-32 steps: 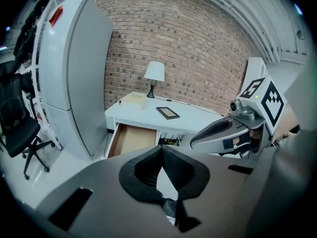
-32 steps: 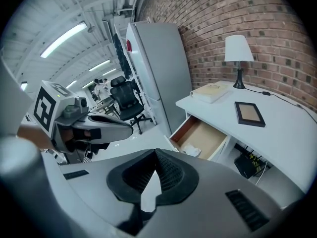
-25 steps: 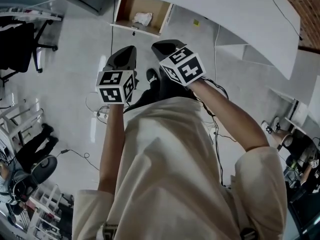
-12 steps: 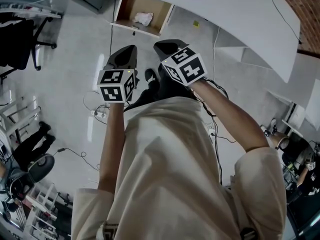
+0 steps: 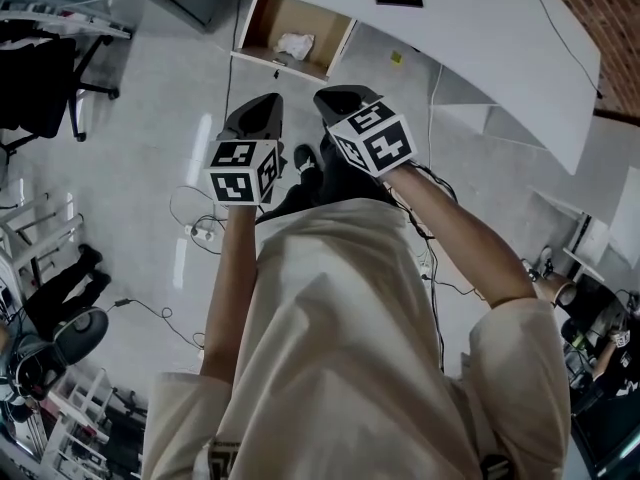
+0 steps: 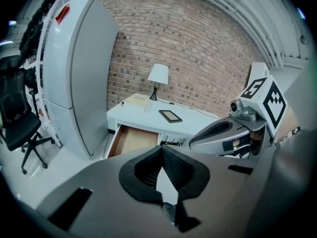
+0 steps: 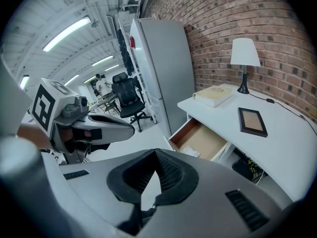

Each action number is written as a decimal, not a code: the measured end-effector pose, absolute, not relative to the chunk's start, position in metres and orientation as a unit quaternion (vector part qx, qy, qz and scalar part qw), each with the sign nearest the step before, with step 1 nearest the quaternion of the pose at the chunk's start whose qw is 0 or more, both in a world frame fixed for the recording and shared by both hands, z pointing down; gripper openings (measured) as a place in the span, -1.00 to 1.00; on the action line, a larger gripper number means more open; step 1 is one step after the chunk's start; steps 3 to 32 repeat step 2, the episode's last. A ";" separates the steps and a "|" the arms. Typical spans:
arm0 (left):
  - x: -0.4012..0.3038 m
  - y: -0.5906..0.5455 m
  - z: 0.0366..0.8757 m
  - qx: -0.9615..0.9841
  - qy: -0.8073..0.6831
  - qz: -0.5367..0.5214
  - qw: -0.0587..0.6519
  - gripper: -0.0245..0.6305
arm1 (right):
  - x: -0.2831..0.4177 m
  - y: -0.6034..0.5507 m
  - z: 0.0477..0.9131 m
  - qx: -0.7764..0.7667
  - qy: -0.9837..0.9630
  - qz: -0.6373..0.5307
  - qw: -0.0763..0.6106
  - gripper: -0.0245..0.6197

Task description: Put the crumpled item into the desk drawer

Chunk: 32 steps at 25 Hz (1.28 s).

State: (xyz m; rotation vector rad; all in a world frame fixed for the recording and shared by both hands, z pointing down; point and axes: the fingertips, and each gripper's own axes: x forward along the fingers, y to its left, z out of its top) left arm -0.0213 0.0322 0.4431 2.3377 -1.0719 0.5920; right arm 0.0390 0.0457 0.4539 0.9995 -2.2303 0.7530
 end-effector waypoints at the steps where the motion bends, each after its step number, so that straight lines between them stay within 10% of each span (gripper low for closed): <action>1: -0.023 0.031 0.442 0.858 -0.394 0.217 0.249 -0.88 | 0.037 0.045 0.453 0.374 -0.835 0.282 0.288 -0.85; 32: -0.024 0.030 0.442 0.858 -0.394 0.216 0.249 -0.88 | 0.035 0.044 0.452 0.373 -0.836 0.282 0.288 -0.85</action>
